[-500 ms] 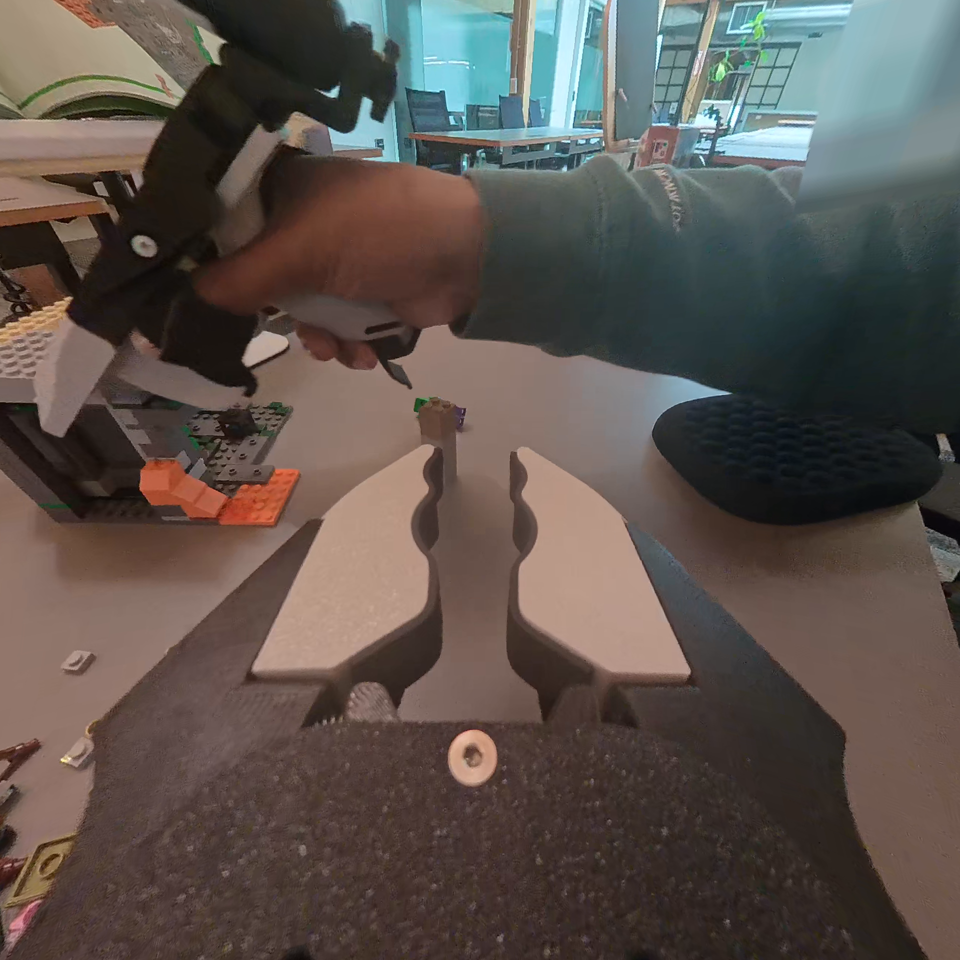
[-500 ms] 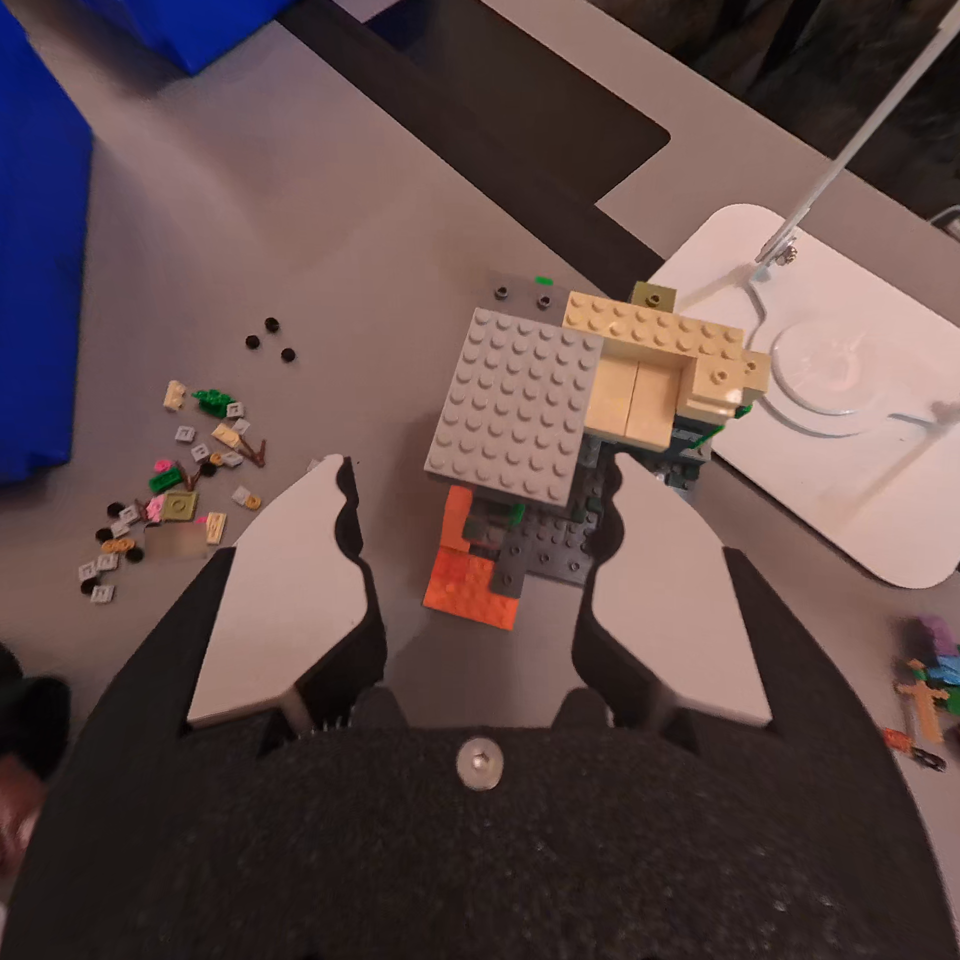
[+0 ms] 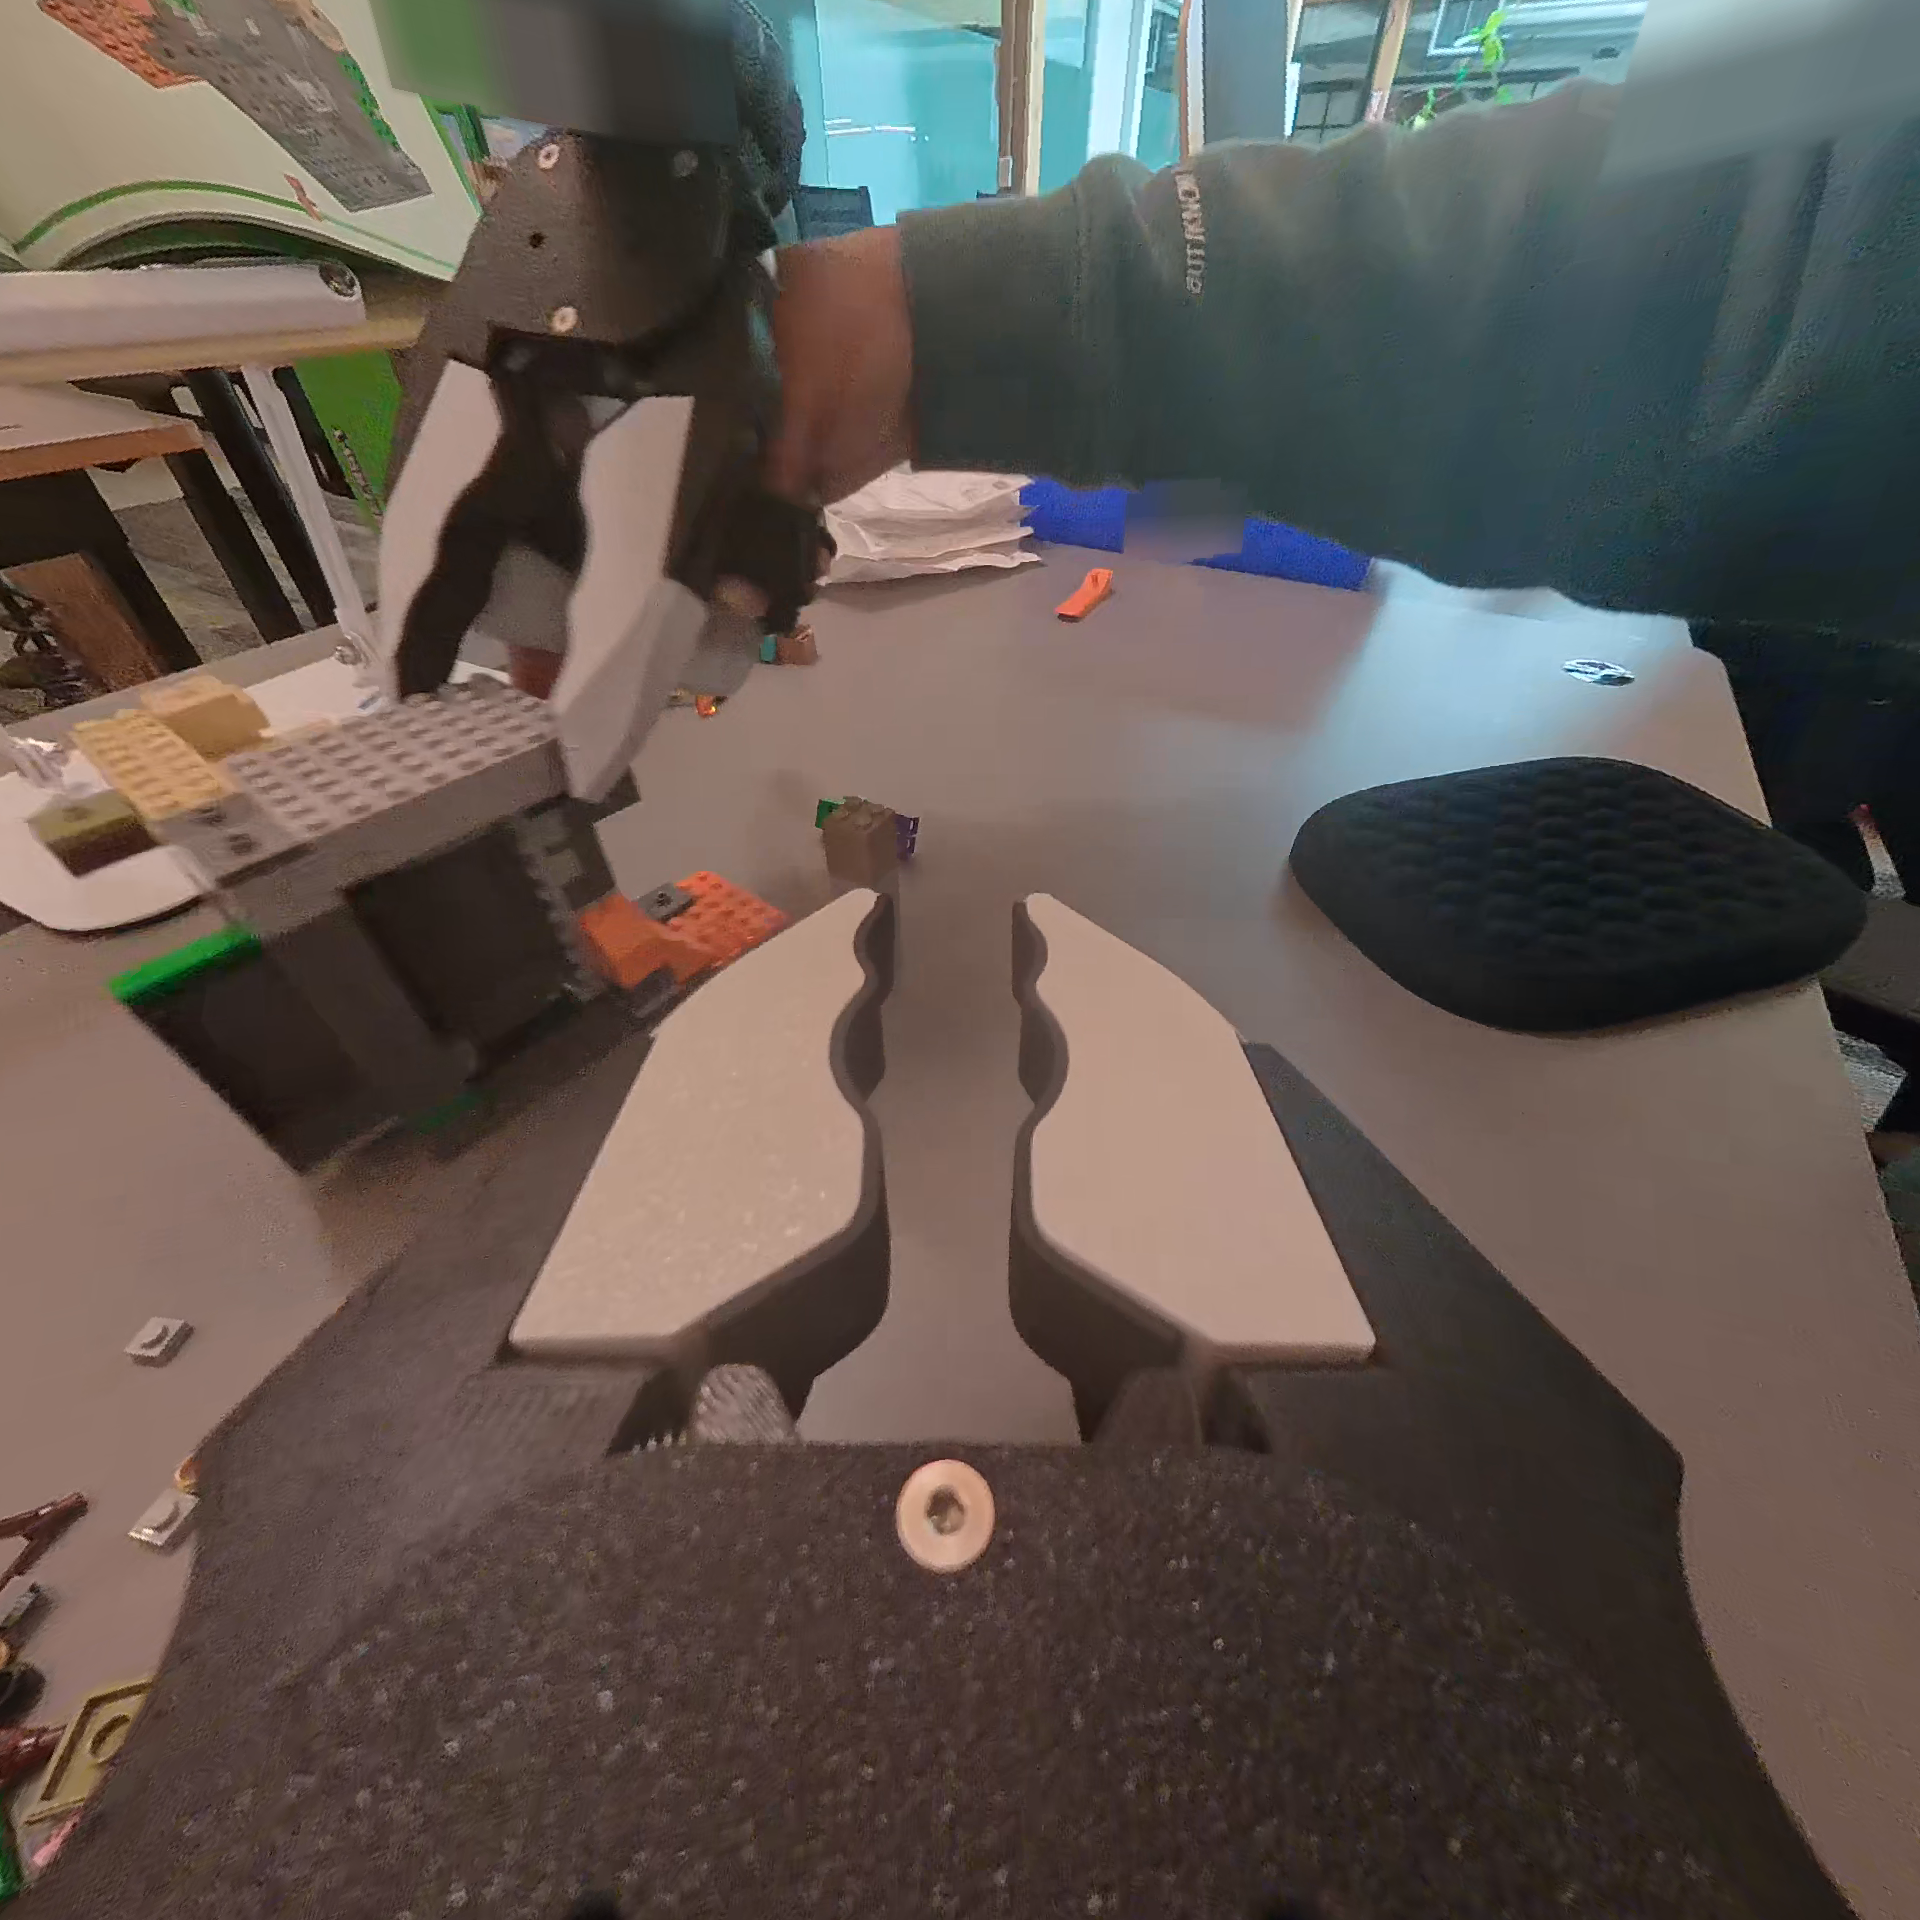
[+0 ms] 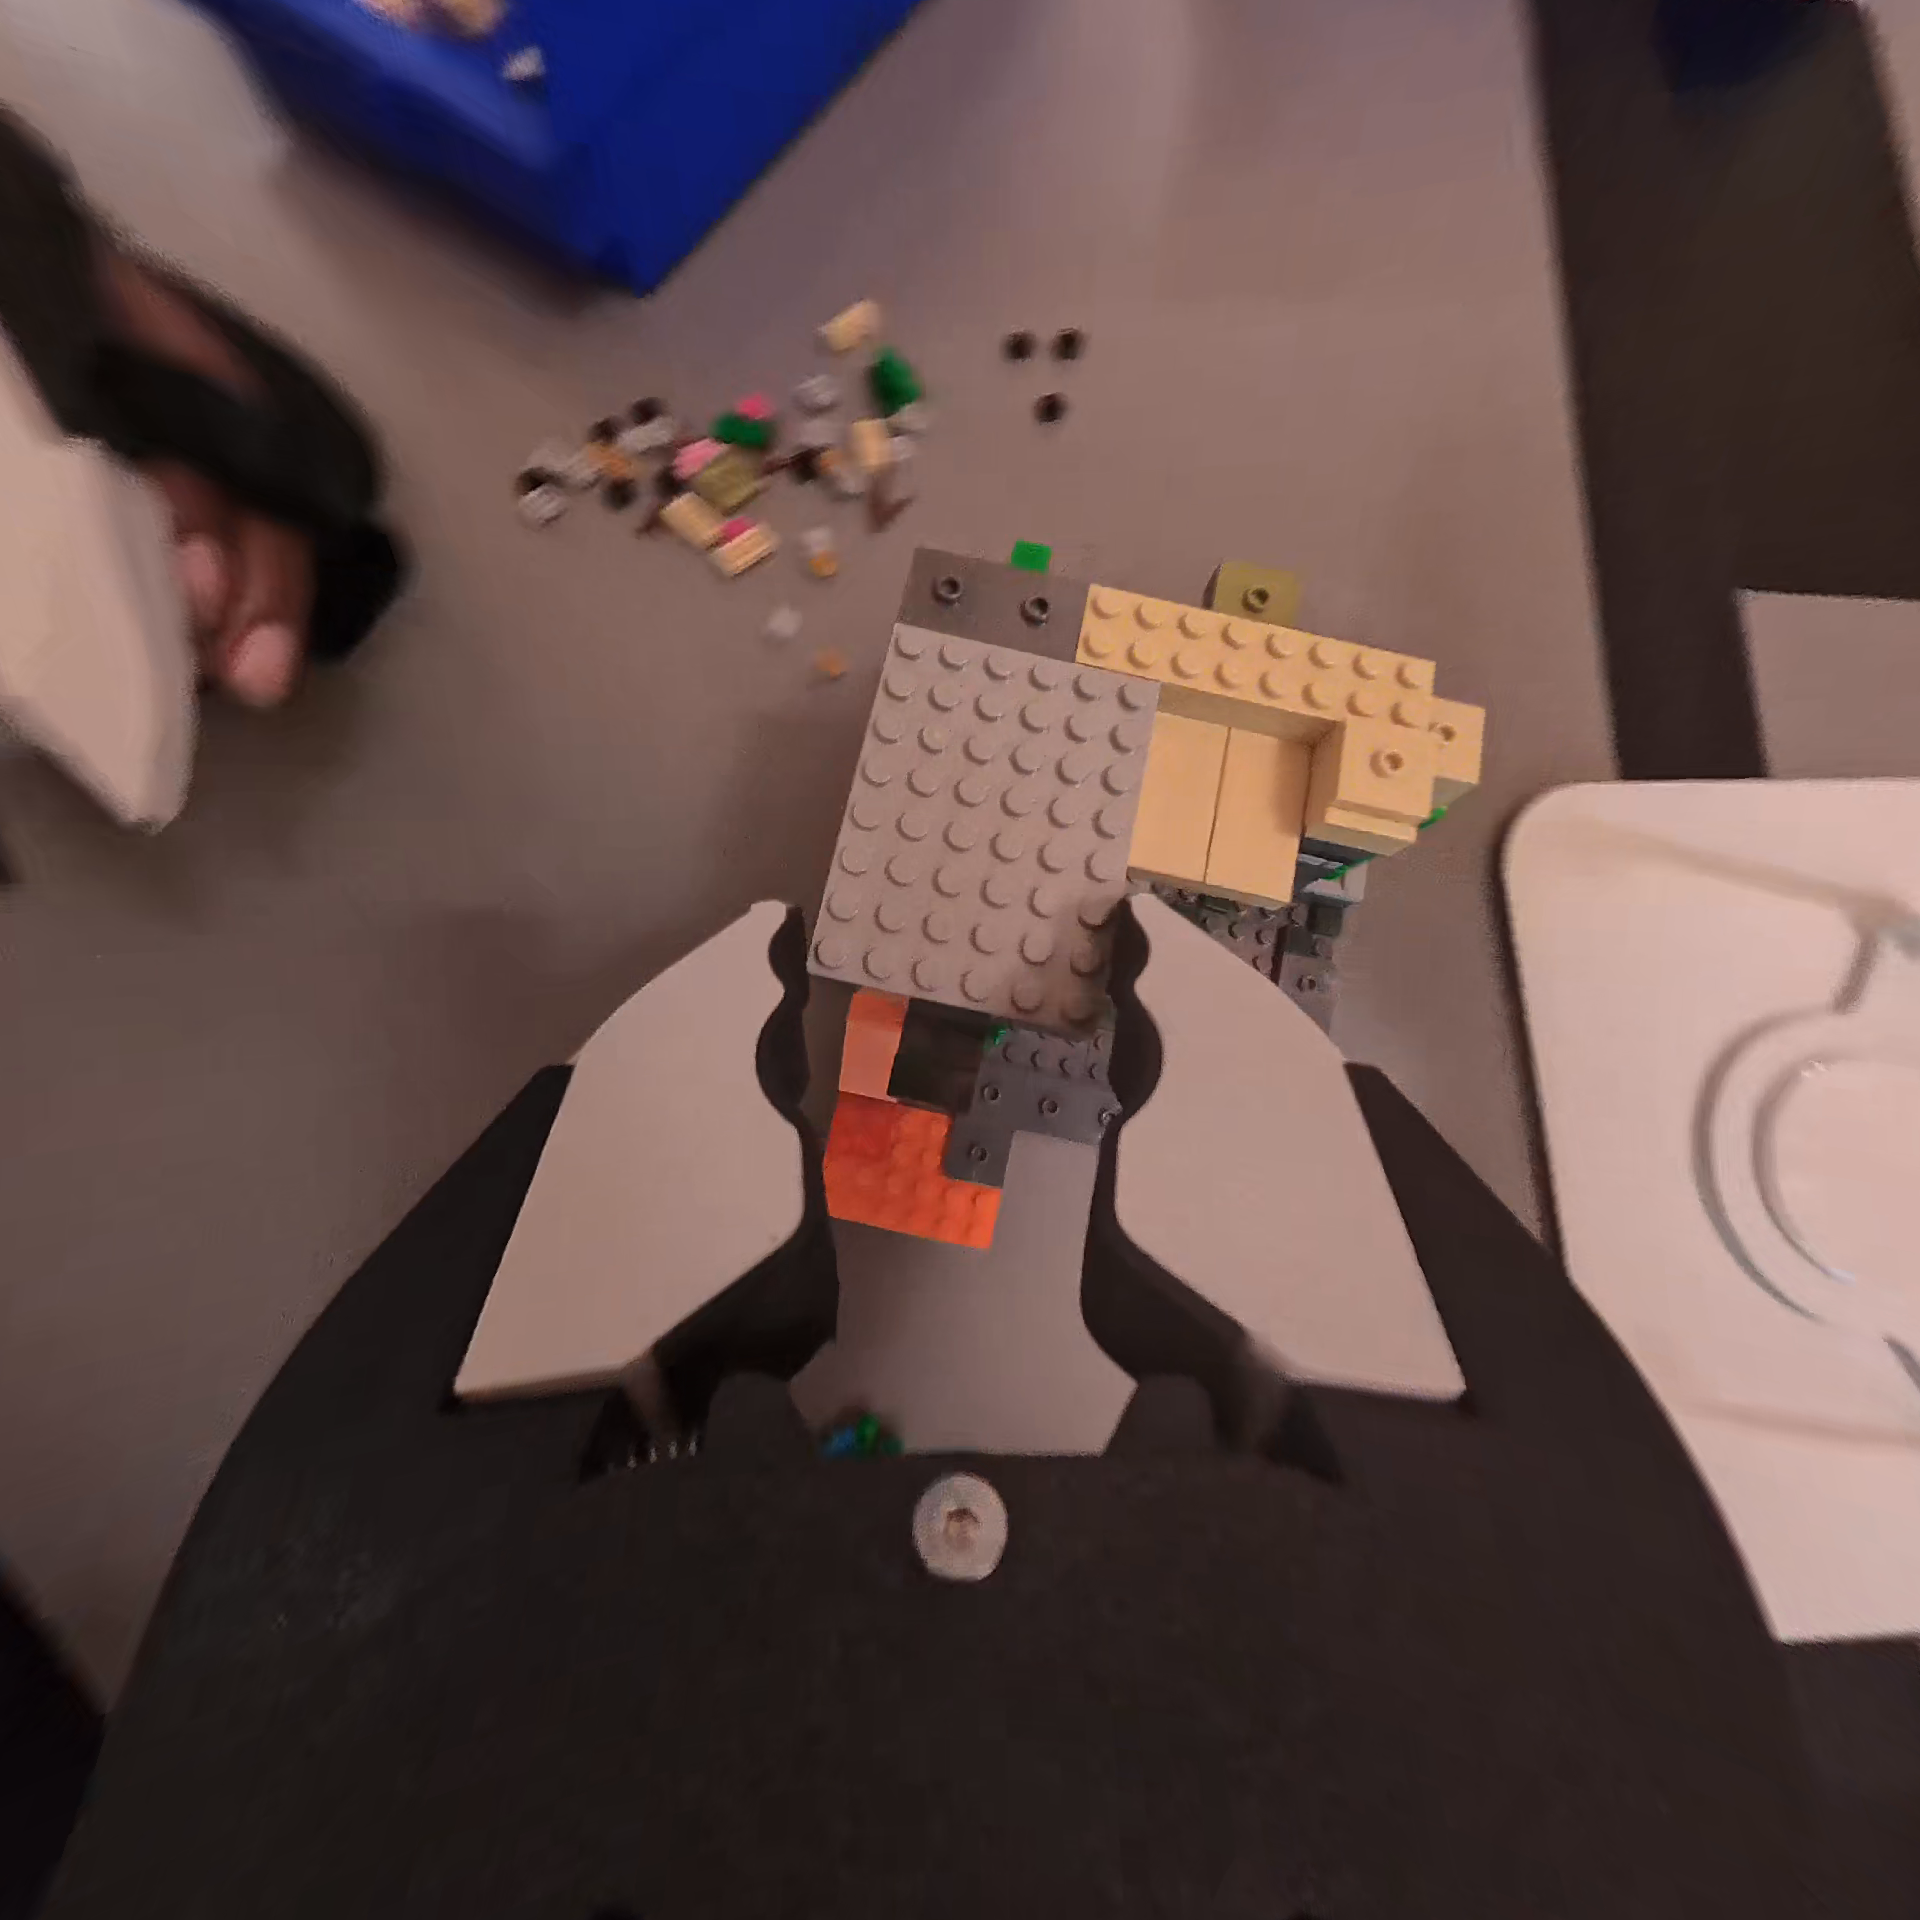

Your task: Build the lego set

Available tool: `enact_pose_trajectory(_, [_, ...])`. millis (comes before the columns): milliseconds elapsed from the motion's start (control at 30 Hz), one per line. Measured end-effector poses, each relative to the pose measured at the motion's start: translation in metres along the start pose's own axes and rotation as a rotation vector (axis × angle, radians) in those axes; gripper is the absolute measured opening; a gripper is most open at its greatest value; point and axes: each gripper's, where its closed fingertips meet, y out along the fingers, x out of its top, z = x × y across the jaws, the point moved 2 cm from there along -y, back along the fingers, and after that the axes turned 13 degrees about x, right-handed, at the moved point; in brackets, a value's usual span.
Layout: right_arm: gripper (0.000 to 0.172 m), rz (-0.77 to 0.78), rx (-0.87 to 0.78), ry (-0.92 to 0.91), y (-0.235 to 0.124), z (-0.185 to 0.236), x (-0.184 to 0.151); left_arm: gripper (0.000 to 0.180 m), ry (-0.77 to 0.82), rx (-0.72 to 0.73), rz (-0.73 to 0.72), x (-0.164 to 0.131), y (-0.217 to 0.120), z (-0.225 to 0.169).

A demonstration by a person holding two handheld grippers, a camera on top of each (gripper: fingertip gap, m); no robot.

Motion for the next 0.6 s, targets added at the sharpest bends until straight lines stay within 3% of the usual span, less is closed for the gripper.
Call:
enact_pose_trajectory(200, [0.055,0.083,0.049,-0.076,-0.016,0.006,-0.018,0.020,-0.029,0.006,0.005,-0.001,0.003,0.005])
enact_pose_trajectory(300, [0.067,0.028,0.010,-0.001,-0.026,0.005,-0.009,0.020,-0.051,0.015,-0.002,0.000,0.003,0.008])
enact_pose_trajectory(400, [0.078,-0.032,-0.170,0.057,-0.033,0.006,0.005,0.019,-0.053,0.021,-0.011,0.001,0.003,0.009])
enact_pose_trajectory(533, [0.086,-0.134,-0.435,0.343,-0.031,0.012,0.007,0.018,-0.031,0.033,-0.002,0.000,0.004,0.009])
enact_pose_trajectory(600, [0.092,-0.147,-0.575,0.362,-0.028,0.016,0.005,0.018,-0.019,0.037,-0.001,0.000,0.005,0.008])
